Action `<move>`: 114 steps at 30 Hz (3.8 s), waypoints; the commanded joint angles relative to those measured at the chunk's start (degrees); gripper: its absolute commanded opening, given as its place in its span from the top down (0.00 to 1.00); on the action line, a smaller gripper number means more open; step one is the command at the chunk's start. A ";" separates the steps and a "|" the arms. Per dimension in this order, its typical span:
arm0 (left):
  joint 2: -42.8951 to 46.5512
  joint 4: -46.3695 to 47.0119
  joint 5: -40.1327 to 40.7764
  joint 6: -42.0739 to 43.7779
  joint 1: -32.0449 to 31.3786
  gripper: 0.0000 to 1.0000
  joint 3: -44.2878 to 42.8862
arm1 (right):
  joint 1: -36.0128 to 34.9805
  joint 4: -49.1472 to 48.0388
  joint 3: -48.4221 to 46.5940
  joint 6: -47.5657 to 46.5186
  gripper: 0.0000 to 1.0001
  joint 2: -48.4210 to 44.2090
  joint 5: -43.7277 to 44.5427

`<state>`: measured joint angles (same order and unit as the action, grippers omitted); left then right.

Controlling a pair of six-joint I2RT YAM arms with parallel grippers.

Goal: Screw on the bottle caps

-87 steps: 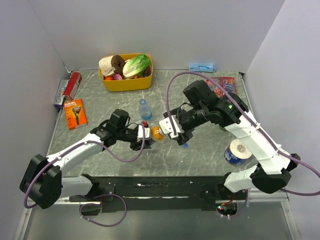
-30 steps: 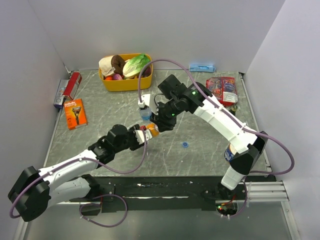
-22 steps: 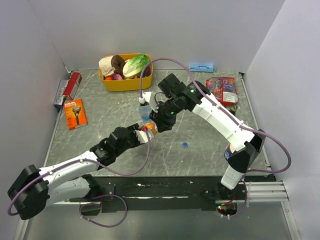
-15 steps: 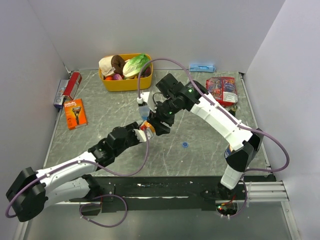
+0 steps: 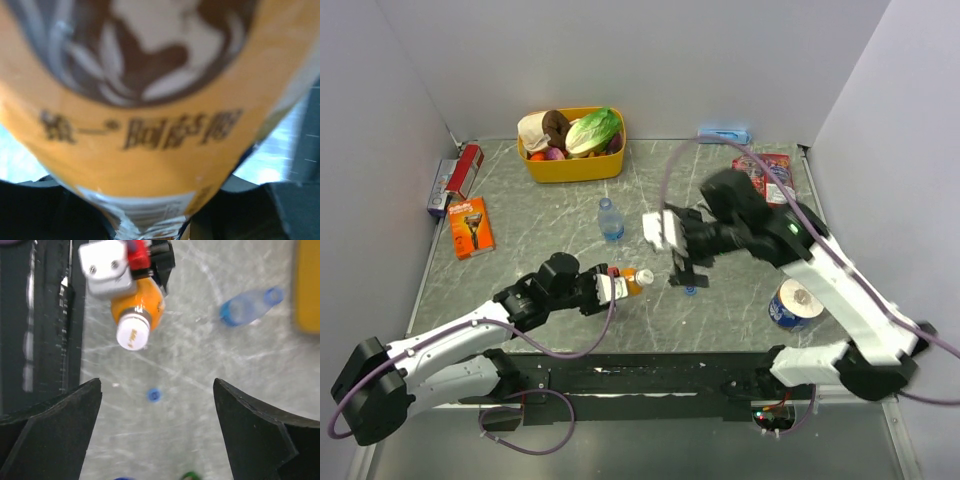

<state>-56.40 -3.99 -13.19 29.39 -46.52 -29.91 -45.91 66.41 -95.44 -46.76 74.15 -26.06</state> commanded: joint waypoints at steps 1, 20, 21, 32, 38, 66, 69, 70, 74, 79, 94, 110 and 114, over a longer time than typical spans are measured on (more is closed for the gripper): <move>-1.16 -5.24 -16.86 1.91 0.82 0.99 -4.89 | -2.60 -9.36 10.08 -16.59 0.06 -8.66 -2.06; -7.40 -8.41 -22.49 5.95 3.98 0.99 -10.52 | -9.81 -2.43 13.17 -33.83 0.37 -8.58 -8.04; -7.32 -8.23 -22.58 5.95 4.07 0.99 -10.61 | -10.16 -3.04 13.43 -33.48 0.37 -8.67 -7.95; -7.14 -8.31 -23.81 6.91 4.16 0.99 -11.40 | -10.78 -7.61 14.23 -30.23 0.42 -6.12 -3.91; -6.44 -8.23 -23.72 6.91 4.07 0.99 -11.13 | -10.78 -6.91 13.35 -28.91 0.53 -4.98 -2.85; -4.15 20.60 26.36 6.46 -0.67 0.99 -6.83 | 4.94 -0.40 -7.31 39.98 1.00 22.53 -17.42; -4.42 18.68 27.87 11.12 -1.11 0.99 -6.39 | 7.66 -2.41 -5.55 46.22 1.00 23.67 -28.05; -4.16 17.71 27.52 12.17 -1.03 0.99 -6.21 | 8.29 -2.86 -5.55 46.67 1.00 24.19 -29.73; -3.45 8.93 23.14 8.60 -1.11 0.99 -7.18 | 10.84 -3.83 -10.81 41.16 0.71 24.55 -32.90; -3.62 -1.53 11.45 5.42 -0.59 0.99 -7.62 | 15.66 -1.54 -20.66 26.05 0.33 21.14 -30.98; -7.49 -20.53 -17.57 14.64 1.96 0.99 -16.84 | 6.63 -19.55 19.48 -14.05 0.28 -13.06 -13.06; -13.47 -22.38 -18.36 17.28 1.96 0.99 -21.42 | -0.58 -11.66 20.20 -30.67 0.38 -13.15 -11.91; -13.82 -21.76 -18.19 17.20 2.05 0.99 -21.59 | -0.59 -10.16 19.94 -30.76 0.41 -13.24 -12.08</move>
<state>-69.89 -26.59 -28.77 45.06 -44.69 -48.90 -46.24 53.56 -74.50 -74.56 61.84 -38.33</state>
